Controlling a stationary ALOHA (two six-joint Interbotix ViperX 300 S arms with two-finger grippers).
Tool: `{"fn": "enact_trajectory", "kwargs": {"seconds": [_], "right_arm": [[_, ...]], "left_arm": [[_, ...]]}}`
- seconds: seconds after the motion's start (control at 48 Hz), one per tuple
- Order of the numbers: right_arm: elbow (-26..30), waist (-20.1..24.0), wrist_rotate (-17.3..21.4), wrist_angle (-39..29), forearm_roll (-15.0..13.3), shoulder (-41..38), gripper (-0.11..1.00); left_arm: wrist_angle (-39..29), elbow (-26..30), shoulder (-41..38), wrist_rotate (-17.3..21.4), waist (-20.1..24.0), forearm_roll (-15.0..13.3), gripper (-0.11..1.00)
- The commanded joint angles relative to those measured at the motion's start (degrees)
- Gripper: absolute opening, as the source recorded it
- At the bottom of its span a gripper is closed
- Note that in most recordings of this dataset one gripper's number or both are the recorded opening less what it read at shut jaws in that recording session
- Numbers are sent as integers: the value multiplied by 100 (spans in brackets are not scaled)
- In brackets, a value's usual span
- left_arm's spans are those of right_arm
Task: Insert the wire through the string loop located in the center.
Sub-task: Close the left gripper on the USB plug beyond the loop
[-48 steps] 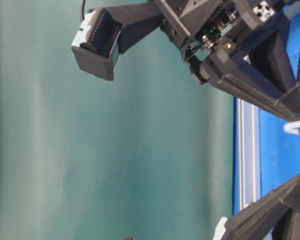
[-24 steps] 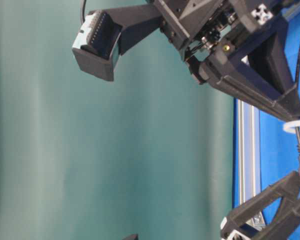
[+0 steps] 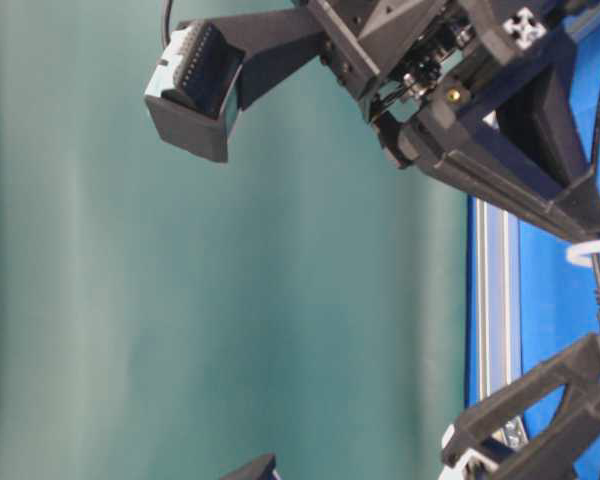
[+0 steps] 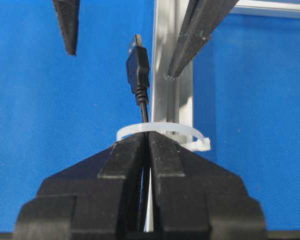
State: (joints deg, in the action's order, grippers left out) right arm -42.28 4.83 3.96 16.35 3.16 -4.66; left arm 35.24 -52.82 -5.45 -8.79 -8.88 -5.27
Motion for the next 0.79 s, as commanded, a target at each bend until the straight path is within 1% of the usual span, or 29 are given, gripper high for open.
{"fn": "enact_trajectory", "kwargs": {"seconds": [0.0,0.229,0.771], "right_arm": [[62,18,-9,53,0,70,-2],[62,18,-9,62,-9,70,-2],[62,18,-9,62,-9,70,-2]], "left_arm": [[35,123,-26,26,-9,18,92],[35,105,-176,26,9,18,92],[35,123,-185,35,9,18,92]]}}
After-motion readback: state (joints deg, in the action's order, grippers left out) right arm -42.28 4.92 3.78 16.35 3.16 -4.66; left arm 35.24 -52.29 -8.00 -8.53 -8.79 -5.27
